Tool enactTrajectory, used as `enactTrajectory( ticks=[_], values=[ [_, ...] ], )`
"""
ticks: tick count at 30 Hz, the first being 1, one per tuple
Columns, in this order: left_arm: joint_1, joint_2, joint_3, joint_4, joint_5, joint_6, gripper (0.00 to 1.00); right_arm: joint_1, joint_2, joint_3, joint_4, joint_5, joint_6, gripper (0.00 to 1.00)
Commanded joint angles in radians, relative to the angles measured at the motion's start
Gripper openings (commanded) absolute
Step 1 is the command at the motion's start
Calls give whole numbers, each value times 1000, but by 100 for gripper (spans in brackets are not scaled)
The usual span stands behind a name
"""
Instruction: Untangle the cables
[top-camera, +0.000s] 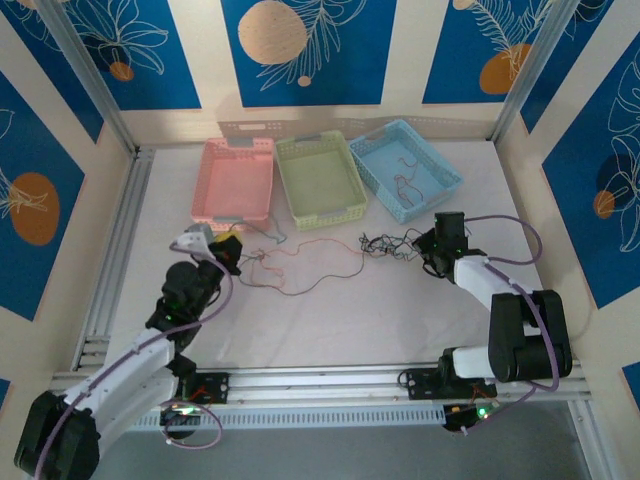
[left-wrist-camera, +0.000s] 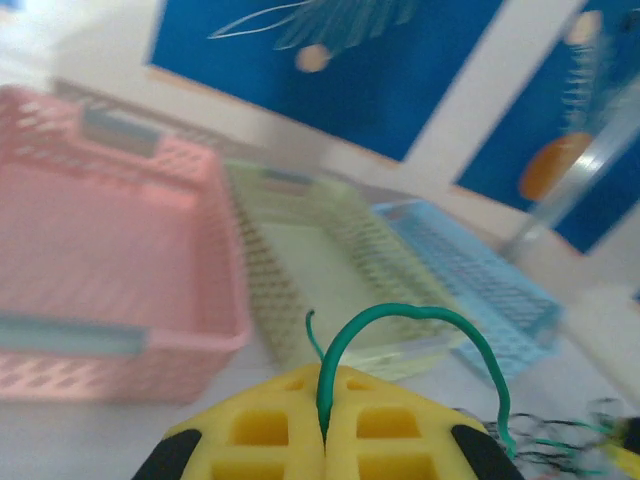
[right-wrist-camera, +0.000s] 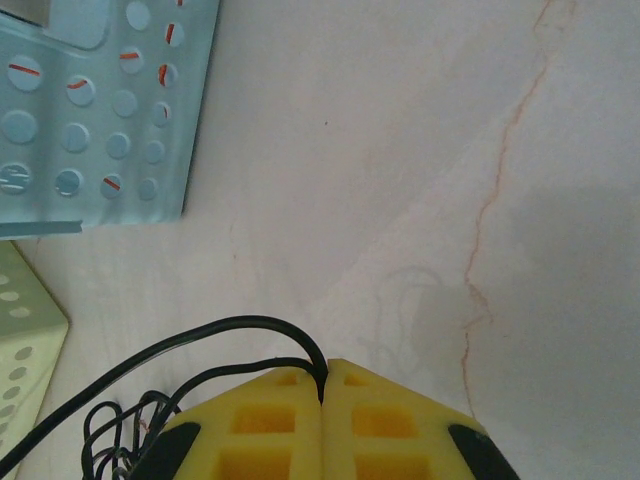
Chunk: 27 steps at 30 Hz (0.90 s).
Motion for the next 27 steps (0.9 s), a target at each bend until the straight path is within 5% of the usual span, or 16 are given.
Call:
enactTrajectory(
  ticks=[1, 7, 16, 20, 25, 27],
  values=[
    [13, -12, 162, -224, 241, -7, 0, 5, 8, 31, -2, -13, -10, 0],
    [13, 3, 387, -652, 425, 40, 0, 7, 16, 36, -5, -12, -9, 0],
    [12, -113, 530, -1009, 282, 106, 0, 7, 21, 40, -10, -6, -8, 0],
    [13, -175, 633, -1192, -8, 155, 0, 7, 23, 42, -14, 0, -7, 0],
    [13, -250, 769, -1388, -720, 144, 0, 10, 24, 45, -25, 8, -4, 0],
    [15, -303, 749, -1333, -772, 166, 0, 11, 21, 45, -23, 11, -7, 0]
  ],
)
